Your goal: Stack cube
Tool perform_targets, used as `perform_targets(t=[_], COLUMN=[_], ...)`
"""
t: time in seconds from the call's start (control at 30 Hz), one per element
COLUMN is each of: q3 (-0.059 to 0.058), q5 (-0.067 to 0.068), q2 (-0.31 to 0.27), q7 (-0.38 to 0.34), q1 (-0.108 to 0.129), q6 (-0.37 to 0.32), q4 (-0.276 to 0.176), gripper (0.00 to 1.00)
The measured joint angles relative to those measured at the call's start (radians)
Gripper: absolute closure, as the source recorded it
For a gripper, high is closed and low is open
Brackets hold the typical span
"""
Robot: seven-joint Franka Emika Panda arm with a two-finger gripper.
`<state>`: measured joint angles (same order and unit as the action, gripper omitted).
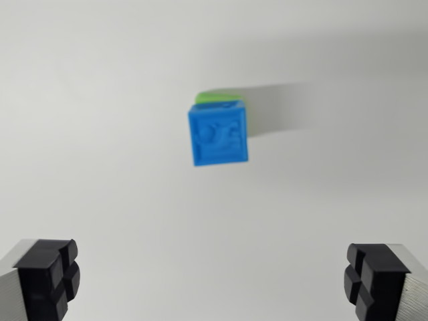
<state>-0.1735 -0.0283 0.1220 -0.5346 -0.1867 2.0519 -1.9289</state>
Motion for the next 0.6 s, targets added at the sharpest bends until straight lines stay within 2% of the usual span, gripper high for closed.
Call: perform_targets(t=[0.6], q3=[0.0], q5=[0.005], q2=[-0.024], q7=[-0.004], q1=[0.0], q6=[-0.092], q4=[0.069], gripper=[0.0])
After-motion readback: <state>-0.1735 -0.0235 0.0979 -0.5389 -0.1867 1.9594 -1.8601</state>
